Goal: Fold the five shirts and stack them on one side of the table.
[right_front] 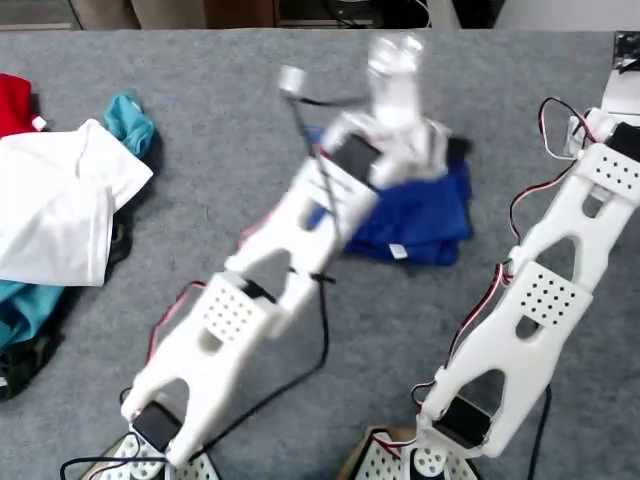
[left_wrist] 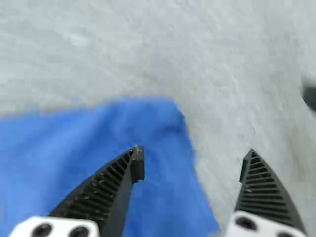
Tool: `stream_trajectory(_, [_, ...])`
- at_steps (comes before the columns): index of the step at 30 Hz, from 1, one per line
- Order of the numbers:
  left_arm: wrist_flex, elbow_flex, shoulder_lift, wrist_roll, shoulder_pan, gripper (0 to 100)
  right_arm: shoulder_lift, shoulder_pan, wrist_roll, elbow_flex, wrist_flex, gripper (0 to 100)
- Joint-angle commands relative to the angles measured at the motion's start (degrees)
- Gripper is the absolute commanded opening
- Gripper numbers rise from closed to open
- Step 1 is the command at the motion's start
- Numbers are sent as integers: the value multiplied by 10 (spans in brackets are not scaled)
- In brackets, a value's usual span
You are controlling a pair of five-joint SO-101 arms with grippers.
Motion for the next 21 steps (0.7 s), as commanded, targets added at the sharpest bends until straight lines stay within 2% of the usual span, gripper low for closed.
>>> stream_trajectory(1, [38,-40,-49,5,-72,283,-8,-28,1,-29,16,160])
stream_trajectory(7, [76,30,-27,4,-130,126,-9,-115,38,-86,109,152])
stream_trajectory(11, [79,84,4,3,-131,58,-7,-187,78,-199,218,13])
stream_trajectory(13, [92,91,9,3,-118,37,-10,-223,96,-211,250,16])
stream_trajectory(17, [102,90,15,3,-117,29,-2,-278,108,-182,248,5])
stream_trajectory(21, [103,94,16,3,-128,30,53,-291,104,-143,191,5])
